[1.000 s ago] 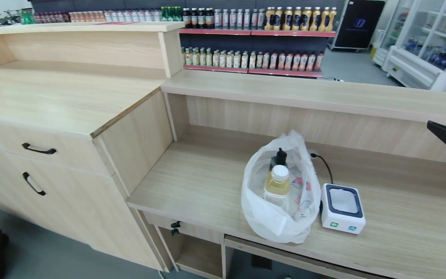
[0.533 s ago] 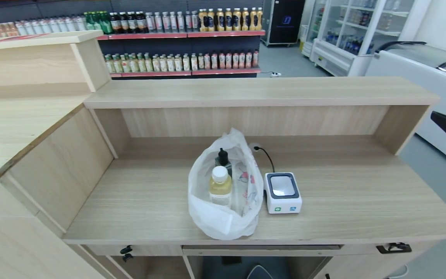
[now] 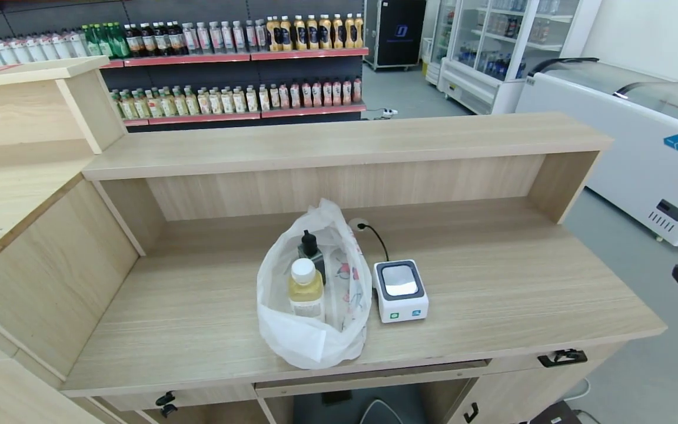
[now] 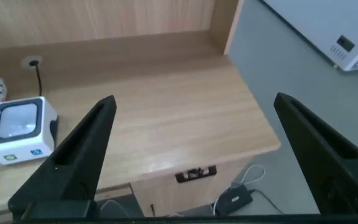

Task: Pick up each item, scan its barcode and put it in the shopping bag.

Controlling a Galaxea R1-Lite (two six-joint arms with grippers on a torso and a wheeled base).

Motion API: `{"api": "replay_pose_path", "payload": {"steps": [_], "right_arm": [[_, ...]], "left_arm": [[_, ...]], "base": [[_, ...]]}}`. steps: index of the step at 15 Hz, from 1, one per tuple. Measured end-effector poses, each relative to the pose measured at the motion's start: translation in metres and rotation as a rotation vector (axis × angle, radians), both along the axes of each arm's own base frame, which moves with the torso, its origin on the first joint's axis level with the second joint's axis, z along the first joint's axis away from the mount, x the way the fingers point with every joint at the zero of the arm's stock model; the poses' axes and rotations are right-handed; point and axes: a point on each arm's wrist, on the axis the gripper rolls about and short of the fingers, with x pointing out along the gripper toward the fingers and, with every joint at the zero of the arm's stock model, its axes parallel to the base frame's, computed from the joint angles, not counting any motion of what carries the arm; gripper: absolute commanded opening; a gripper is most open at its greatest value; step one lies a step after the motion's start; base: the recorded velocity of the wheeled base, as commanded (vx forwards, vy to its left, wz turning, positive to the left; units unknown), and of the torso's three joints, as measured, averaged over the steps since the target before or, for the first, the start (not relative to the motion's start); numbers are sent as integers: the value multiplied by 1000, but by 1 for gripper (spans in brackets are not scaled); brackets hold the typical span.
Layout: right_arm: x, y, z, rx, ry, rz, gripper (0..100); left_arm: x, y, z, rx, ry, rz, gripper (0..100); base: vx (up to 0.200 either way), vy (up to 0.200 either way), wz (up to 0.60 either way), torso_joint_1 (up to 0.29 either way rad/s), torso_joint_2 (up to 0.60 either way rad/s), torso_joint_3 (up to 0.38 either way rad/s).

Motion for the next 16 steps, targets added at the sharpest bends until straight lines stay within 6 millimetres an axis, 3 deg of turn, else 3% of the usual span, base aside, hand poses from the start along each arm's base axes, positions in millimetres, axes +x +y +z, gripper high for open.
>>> {"api": "replay_pose_path", "payload": {"steps": [5, 13, 16], "right_arm": [[-47, 13, -45, 57, 33, 76, 100], [-112, 17, -89, 73, 21, 127, 100], [-125, 17, -95, 66, -72, 158, 100]], "left_arm": [[0, 0, 0, 0, 0, 0, 0], [0, 0, 0, 0, 0, 0, 0], [0, 0, 0, 0, 0, 0, 0]], "base": [[0, 0, 0, 0, 0, 0], [0, 0, 0, 0, 0, 0], [0, 0, 0, 0, 0, 0]]}}
